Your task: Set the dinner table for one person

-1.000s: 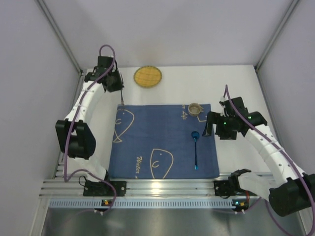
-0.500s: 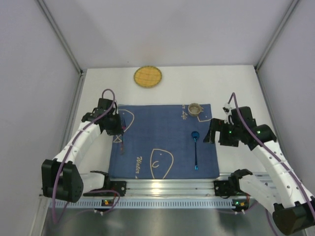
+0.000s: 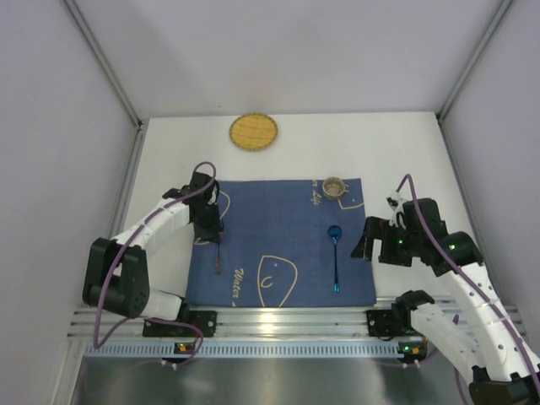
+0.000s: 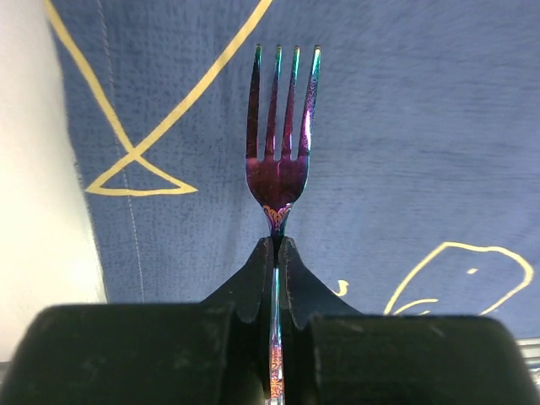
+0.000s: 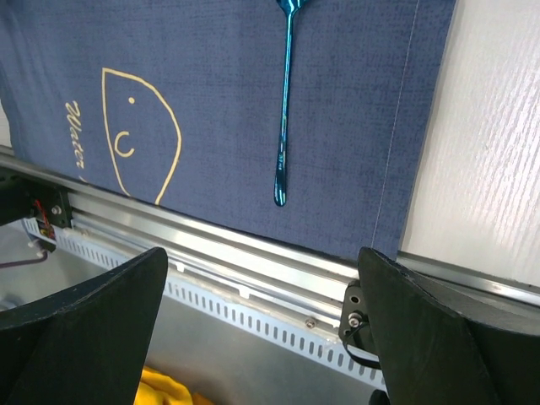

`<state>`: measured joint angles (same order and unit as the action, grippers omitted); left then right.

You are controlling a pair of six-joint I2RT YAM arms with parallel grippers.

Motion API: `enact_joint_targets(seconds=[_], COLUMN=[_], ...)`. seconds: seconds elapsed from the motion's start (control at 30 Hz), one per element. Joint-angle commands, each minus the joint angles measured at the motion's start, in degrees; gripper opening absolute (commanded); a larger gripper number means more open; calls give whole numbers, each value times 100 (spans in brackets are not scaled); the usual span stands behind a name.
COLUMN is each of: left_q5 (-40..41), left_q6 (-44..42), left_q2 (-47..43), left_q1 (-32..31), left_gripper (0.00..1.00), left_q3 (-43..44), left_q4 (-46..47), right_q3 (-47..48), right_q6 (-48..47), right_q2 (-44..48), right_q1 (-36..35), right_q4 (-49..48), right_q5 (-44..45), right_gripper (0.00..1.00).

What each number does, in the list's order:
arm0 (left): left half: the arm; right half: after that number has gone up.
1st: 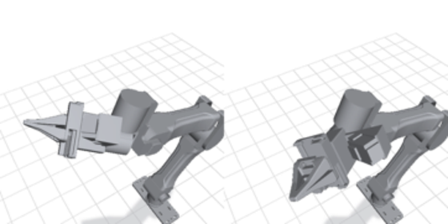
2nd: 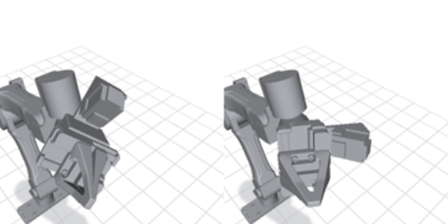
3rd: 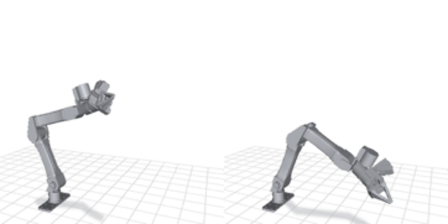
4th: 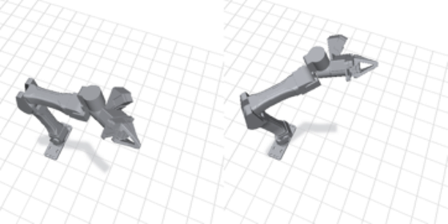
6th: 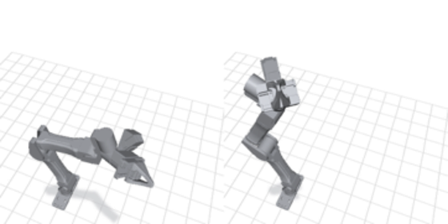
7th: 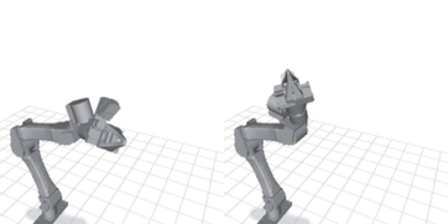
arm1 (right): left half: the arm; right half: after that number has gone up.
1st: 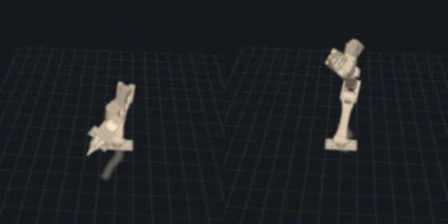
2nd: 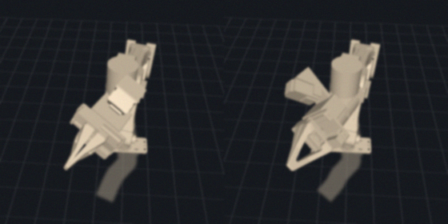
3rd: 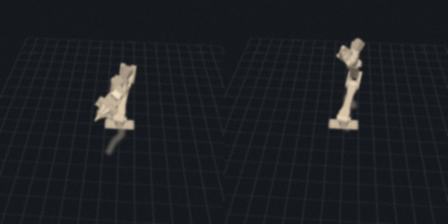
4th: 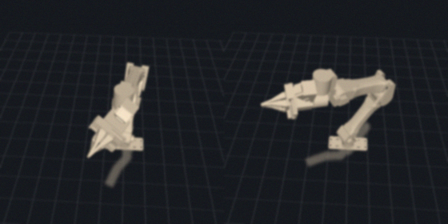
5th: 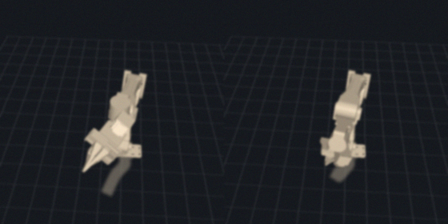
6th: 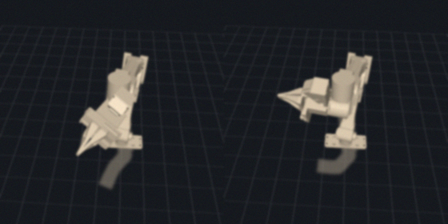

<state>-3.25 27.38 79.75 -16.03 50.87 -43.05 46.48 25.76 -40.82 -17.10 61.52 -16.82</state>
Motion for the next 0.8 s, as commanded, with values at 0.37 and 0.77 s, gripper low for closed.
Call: enact_joint_targets(seconds=[0.37, 0.77], left_q5=[149, 517], left_q6=[57, -267], left_q2=[445, 735], left_q1=[-58, -58], left_gripper=[0, 53], left_q3=[283, 932], left_q4=[-828, -1460], right_q3=[-209, -201], right_q6=[-18, -106], right_q2=[101, -444], right_q1=[-39, -39], right_q4=[80, -298], right_q5=[-6, -41], right_gripper=[97, 98])
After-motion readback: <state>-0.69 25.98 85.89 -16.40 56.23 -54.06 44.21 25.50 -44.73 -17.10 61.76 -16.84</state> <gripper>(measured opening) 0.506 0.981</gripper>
